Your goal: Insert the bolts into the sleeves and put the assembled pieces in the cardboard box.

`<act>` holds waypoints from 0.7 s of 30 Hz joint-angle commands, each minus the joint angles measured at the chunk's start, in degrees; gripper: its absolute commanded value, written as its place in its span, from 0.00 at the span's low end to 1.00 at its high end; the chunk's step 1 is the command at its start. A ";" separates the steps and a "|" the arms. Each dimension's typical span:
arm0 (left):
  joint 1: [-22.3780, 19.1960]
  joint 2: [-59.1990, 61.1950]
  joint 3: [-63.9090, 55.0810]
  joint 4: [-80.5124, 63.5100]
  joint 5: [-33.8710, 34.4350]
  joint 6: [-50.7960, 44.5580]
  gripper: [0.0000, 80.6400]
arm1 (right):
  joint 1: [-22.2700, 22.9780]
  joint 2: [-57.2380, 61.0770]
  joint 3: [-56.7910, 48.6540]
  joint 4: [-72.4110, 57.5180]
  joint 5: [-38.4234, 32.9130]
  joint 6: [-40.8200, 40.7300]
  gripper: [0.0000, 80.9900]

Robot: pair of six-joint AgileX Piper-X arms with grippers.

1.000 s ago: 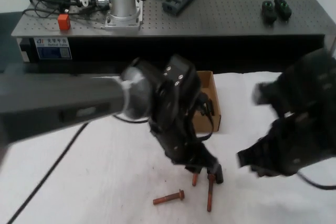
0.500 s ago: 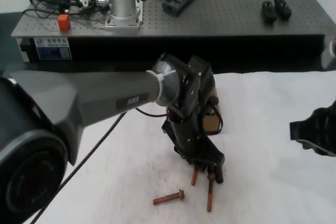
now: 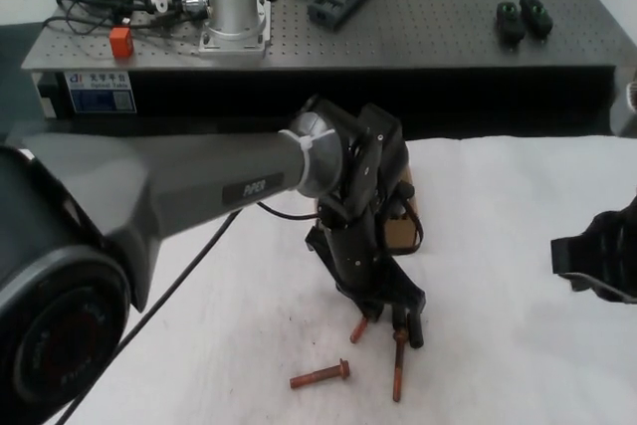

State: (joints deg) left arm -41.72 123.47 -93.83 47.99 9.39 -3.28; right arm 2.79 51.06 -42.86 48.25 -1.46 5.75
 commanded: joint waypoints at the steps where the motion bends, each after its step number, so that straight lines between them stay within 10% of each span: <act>1: 1.21 -5.50 -0.80 -0.68 1.48 -0.84 0.01 | -0.04 -0.40 2.10 -1.99 -7.88 -1.41 0.01; 9: 7.28 -26.45 19.98 -33.24 19.75 -19.76 0.01 | 7.82 -0.40 15.28 -27.41 -28.97 10.21 0.01; 21: 8.72 -34.17 38.01 -66.39 33.40 -37.94 0.01 | 16.69 10.68 17.07 -61.99 -25.32 20.64 0.01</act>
State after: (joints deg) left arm -33.01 90.46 -55.74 -16.00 41.52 -39.84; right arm 19.35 61.89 -25.19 -11.66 -27.15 25.87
